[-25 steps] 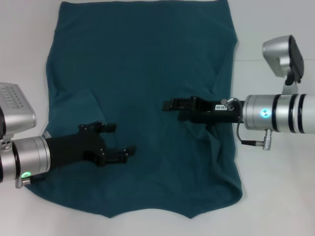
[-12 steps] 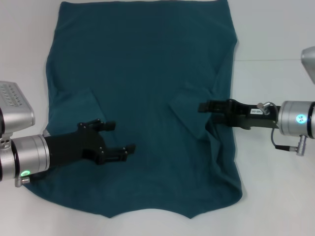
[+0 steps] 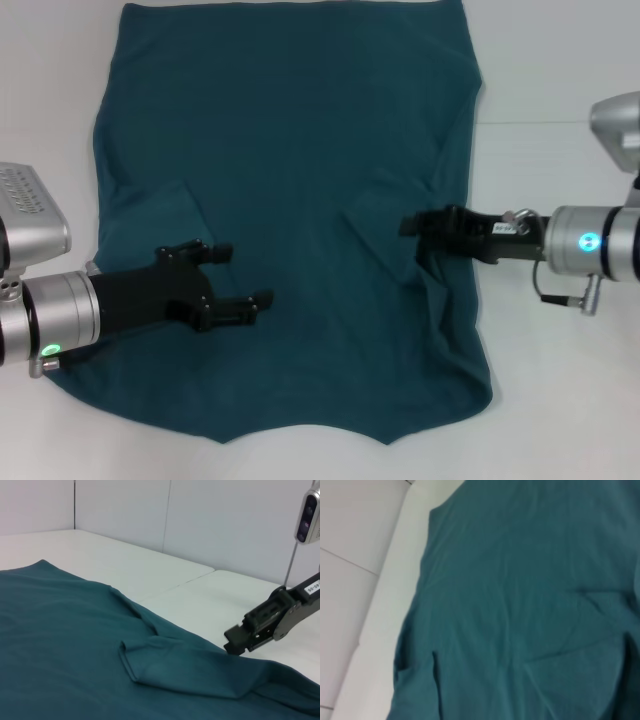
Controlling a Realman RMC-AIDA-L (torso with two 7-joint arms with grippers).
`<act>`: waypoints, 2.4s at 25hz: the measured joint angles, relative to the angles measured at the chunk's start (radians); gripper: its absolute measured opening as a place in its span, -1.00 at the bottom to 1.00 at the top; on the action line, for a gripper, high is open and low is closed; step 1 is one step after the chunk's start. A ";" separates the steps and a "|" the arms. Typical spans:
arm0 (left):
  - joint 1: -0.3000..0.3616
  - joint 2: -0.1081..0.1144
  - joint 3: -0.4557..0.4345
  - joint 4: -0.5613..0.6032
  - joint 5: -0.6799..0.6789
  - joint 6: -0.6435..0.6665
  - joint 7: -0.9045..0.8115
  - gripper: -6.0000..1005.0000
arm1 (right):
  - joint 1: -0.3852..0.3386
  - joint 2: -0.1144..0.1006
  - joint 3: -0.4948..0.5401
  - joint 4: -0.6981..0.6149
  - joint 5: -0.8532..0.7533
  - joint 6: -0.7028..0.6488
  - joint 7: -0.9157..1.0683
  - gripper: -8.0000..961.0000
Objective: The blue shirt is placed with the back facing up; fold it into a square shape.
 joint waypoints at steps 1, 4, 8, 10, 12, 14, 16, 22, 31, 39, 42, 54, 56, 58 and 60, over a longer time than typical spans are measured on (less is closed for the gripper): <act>0.000 0.000 0.000 0.000 0.000 -0.001 0.000 0.62 | 0.005 0.005 -0.004 0.004 -0.007 0.010 0.000 0.25; 0.000 0.000 0.000 0.000 0.003 -0.004 0.000 0.61 | 0.022 0.012 -0.014 0.022 -0.034 0.041 0.004 0.00; 0.001 0.001 0.000 0.000 0.005 -0.005 0.000 0.61 | 0.030 0.015 -0.015 0.025 -0.044 0.049 0.008 -0.41; 0.001 0.001 0.000 0.000 0.005 -0.005 0.000 0.61 | 0.030 0.015 -0.015 0.020 -0.044 0.044 0.003 -0.58; 0.001 0.001 0.000 0.000 0.005 -0.005 0.000 0.61 | 0.027 0.015 -0.015 0.015 -0.042 0.041 -0.003 -0.71; 0.001 0.001 0.000 0.000 0.006 -0.005 0.000 0.61 | 0.026 0.016 -0.015 0.013 -0.040 0.040 -0.011 -0.84; 0.005 0.001 0.000 0.002 0.004 -0.005 0.000 0.60 | 0.026 0.019 -0.015 0.012 -0.040 0.038 -0.023 -0.92; 0.036 -0.001 0.000 0.059 0.002 0.021 -0.034 0.60 | 0.036 0.024 -0.016 0.011 -0.039 0.016 -0.054 -0.97; 0.066 0.001 0.000 0.098 0.024 0.090 -0.047 0.59 | 0.073 0.028 -0.071 0.010 -0.042 -0.002 -0.076 -0.97; 0.070 -0.003 0.000 0.101 0.027 0.091 -0.050 0.59 | 0.089 0.029 -0.162 -0.008 -0.034 -0.053 -0.118 -0.72; 0.070 -0.003 0.000 0.101 0.027 0.091 -0.051 0.59 | 0.084 0.030 -0.159 -0.022 -0.008 -0.100 -0.158 -0.60; 0.075 -0.002 -0.034 0.118 0.024 0.103 -0.094 0.58 | -0.045 0.021 -0.153 -0.147 0.136 -0.203 -0.255 0.12; 0.076 -0.001 -0.035 0.119 0.025 0.112 -0.105 0.58 | -0.066 0.016 -0.146 -0.155 0.158 -0.224 -0.284 0.34; 0.078 0.000 -0.038 0.120 0.026 0.125 -0.116 0.57 | -0.086 0.012 -0.129 -0.156 0.171 -0.241 -0.317 0.57; 0.084 0.000 -0.041 0.128 0.026 0.135 -0.130 0.57 | -0.104 0.009 -0.103 -0.156 0.175 -0.254 -0.339 0.68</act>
